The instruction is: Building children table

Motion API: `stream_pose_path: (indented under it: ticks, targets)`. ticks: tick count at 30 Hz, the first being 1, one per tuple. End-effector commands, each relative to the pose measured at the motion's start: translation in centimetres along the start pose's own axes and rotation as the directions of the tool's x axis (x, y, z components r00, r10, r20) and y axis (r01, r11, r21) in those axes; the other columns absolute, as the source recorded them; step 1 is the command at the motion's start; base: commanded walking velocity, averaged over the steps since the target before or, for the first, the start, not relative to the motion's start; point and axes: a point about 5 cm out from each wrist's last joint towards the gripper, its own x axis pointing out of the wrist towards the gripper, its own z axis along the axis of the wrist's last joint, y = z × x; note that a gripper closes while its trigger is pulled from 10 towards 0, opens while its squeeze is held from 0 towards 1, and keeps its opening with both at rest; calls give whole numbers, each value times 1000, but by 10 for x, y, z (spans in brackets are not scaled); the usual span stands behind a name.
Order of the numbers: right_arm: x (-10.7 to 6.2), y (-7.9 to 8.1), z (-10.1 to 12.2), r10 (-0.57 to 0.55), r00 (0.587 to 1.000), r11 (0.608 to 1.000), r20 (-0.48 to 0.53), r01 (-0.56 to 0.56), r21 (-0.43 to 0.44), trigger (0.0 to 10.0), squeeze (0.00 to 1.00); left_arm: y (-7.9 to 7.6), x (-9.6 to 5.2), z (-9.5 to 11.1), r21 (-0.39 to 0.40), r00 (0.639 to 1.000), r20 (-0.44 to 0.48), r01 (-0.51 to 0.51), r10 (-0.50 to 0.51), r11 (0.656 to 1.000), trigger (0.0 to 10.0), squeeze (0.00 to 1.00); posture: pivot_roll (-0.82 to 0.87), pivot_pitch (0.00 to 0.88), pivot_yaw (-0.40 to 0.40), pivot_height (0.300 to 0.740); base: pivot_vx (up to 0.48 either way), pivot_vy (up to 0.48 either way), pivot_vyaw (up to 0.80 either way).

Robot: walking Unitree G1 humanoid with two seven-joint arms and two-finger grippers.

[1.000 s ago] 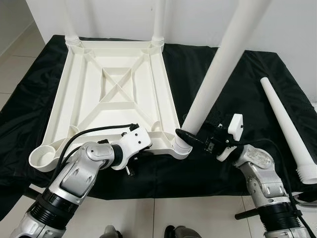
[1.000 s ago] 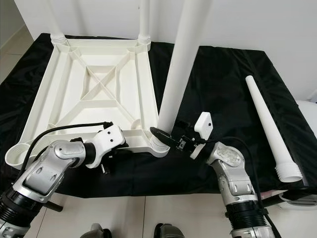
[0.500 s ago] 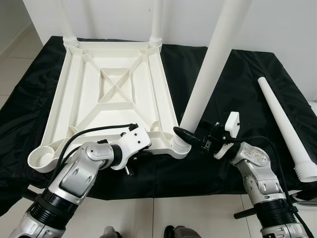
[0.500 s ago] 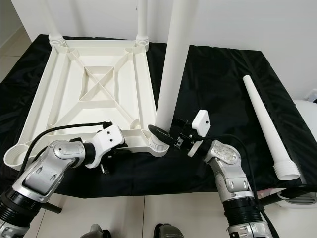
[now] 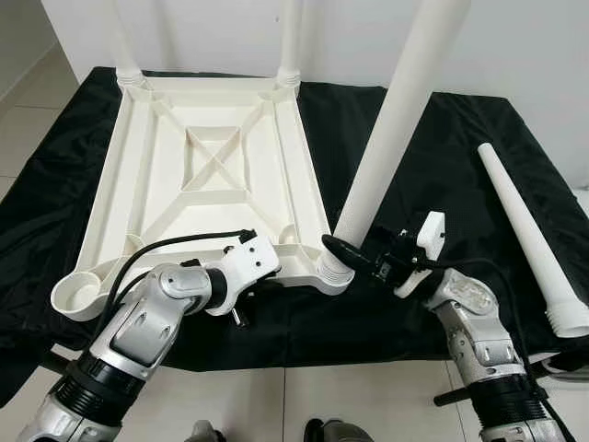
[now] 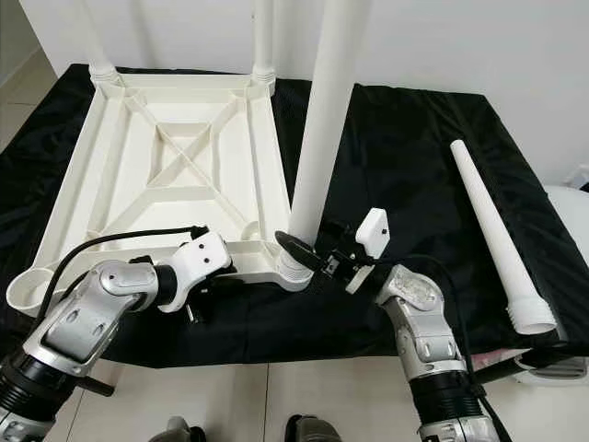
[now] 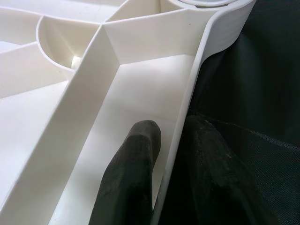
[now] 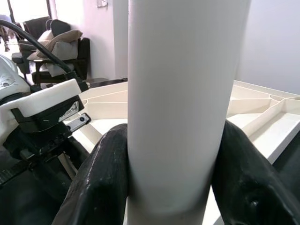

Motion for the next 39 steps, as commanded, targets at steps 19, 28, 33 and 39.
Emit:
stream_pose_path:
  ticks: [19, 28, 33, 39]
  targets:
    - [-24, 6, -48, -178, 954, 977, -241, 200, 71, 10000, 0, -1, -4, 20, 58, 997, 74, -24, 20, 998, 10000, 0, -44, 130, -25, 740, 0, 0, 0]
    - [-30, 8, -50, -272, 929, 956, -251, 291, 40, 10000, 0, -2, -2, 24, 56, 996, 88, -26, 21, 998, 10000, 0, -52, 127, -20, 740, 0, 0, 0]
    - [-32, 6, -50, -308, 916, 946, -258, 323, 18, 10000, 0, -2, -2, 26, 54, 995, 94, -29, 24, 998, 10000, 0, -52, 130, -19, 740, 0, 0, 0]
    - [-34, 3, -50, -366, 895, 925, -256, 379, 0, 10000, 0, -5, -1, 26, 39, 995, 98, -33, 29, 999, 10000, 0, -49, 134, -19, 740, 0, 0, 0]
